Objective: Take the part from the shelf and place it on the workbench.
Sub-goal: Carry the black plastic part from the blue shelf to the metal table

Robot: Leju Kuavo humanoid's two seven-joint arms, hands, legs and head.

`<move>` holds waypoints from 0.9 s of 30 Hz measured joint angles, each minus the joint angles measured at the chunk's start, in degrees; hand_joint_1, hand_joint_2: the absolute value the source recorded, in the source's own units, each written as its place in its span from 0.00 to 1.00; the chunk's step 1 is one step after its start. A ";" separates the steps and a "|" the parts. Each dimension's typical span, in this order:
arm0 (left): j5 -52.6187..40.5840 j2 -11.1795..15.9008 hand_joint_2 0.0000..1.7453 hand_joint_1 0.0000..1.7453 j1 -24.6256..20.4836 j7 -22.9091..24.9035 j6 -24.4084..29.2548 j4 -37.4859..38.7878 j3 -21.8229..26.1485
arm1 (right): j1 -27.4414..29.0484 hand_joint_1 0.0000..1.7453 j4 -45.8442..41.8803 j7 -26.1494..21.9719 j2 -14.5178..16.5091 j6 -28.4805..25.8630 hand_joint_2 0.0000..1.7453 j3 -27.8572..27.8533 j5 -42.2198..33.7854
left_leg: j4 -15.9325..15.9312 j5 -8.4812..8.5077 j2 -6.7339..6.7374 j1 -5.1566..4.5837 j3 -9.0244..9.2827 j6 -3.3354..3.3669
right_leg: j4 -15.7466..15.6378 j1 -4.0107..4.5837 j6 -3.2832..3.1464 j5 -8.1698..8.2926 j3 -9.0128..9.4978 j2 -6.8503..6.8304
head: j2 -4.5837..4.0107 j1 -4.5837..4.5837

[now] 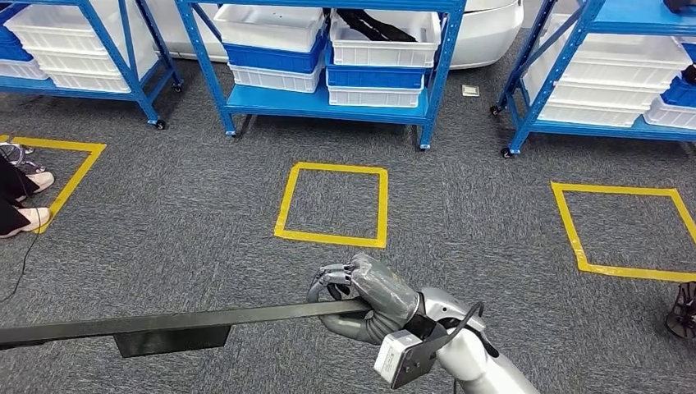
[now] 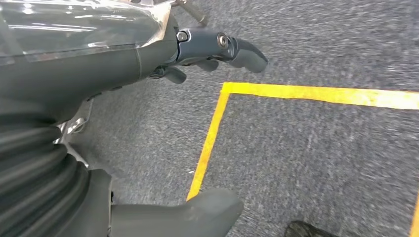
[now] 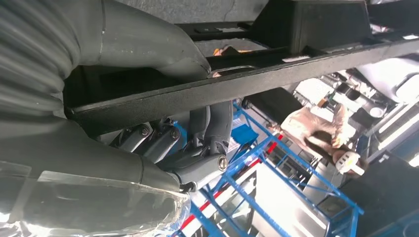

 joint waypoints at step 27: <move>-1.01 0.67 1.00 0.00 0.11 -0.54 -0.45 -0.55 -2.45 | 0.41 1.00 0.39 -1.90 -0.44 0.11 1.00 0.93 -0.78 | 1.67 0.21 1.07 0.58 -1.28 -2.30 | -1.31 -0.83 -0.63 0.69 0.70 -0.55 | 0.00 -0.29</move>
